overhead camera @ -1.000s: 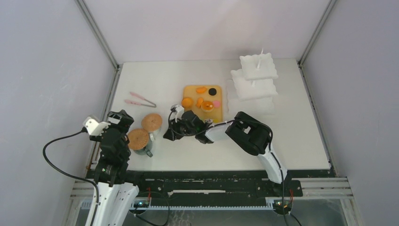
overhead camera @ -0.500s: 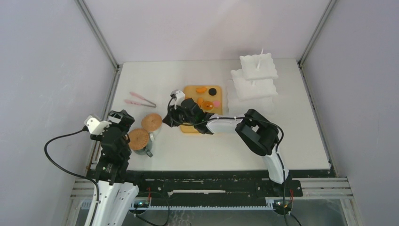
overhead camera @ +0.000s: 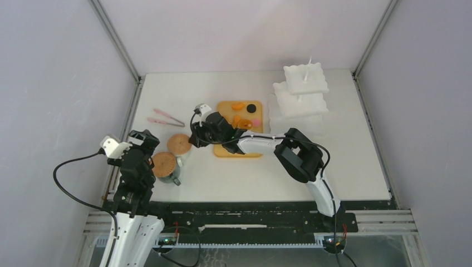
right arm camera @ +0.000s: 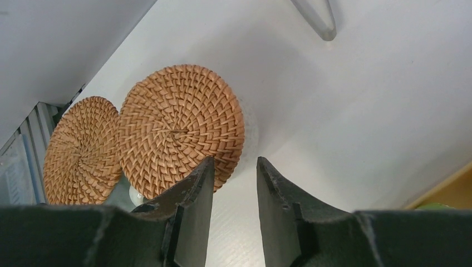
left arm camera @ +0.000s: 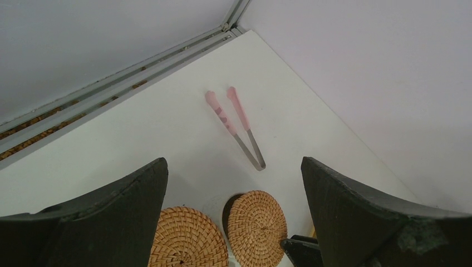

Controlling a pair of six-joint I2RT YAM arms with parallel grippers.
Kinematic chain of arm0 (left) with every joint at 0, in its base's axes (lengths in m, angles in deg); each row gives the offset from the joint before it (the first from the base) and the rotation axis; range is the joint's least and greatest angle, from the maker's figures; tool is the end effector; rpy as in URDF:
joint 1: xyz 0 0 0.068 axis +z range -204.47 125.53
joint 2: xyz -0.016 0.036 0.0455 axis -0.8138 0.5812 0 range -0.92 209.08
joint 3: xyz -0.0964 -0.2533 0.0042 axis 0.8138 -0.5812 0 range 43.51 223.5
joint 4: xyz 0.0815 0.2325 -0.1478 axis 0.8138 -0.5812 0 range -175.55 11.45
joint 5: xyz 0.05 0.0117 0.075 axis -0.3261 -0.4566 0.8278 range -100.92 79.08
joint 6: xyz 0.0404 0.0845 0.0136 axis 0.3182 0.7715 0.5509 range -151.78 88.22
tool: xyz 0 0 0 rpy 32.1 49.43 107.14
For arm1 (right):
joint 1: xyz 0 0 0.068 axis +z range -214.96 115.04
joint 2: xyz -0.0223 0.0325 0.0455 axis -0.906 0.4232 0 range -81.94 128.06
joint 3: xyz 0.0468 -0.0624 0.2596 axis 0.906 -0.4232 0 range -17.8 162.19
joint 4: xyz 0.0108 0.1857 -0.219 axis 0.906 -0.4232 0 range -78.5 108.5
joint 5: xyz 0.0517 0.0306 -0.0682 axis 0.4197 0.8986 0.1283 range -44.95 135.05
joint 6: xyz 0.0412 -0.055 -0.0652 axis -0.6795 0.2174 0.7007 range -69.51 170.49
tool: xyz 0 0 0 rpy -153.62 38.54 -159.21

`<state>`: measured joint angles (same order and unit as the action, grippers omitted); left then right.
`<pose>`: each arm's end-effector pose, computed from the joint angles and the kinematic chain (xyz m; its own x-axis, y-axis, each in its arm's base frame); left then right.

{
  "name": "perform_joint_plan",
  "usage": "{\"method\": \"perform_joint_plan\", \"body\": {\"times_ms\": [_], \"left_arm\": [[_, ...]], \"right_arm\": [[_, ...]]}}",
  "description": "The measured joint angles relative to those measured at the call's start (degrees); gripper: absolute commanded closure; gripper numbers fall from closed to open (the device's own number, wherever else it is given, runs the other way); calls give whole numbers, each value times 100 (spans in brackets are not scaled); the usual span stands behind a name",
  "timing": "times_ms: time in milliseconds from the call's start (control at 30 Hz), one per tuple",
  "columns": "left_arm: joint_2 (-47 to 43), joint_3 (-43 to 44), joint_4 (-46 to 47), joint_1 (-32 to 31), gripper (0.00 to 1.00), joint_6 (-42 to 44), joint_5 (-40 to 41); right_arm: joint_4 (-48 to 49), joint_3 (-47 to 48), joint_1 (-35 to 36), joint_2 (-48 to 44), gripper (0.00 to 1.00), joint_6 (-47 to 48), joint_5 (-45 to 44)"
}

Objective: Serve the afternoon tea
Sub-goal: Move the cup to the center of the board.

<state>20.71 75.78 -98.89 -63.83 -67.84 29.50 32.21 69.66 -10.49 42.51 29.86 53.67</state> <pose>0.1768 0.0272 0.2960 0.1640 -0.4812 -0.8611 -0.5075 0.7074 -0.4919 0.3194 0.4696 0.1509 -0.5264 -0.1381 -0.8389 -0.7472 0.5459 0.3790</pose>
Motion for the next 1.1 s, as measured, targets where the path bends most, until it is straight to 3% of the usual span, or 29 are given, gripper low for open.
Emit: {"method": "perform_joint_plan", "body": {"times_ms": [800,1100], "left_arm": [[-44,0,2,0,6,0,-2],[-63,0,4,0,6,0,-2]], "right_arm": [[-439,608,199,280,58,-50,203],[-282,461,153,199,49,-4,92]]}}
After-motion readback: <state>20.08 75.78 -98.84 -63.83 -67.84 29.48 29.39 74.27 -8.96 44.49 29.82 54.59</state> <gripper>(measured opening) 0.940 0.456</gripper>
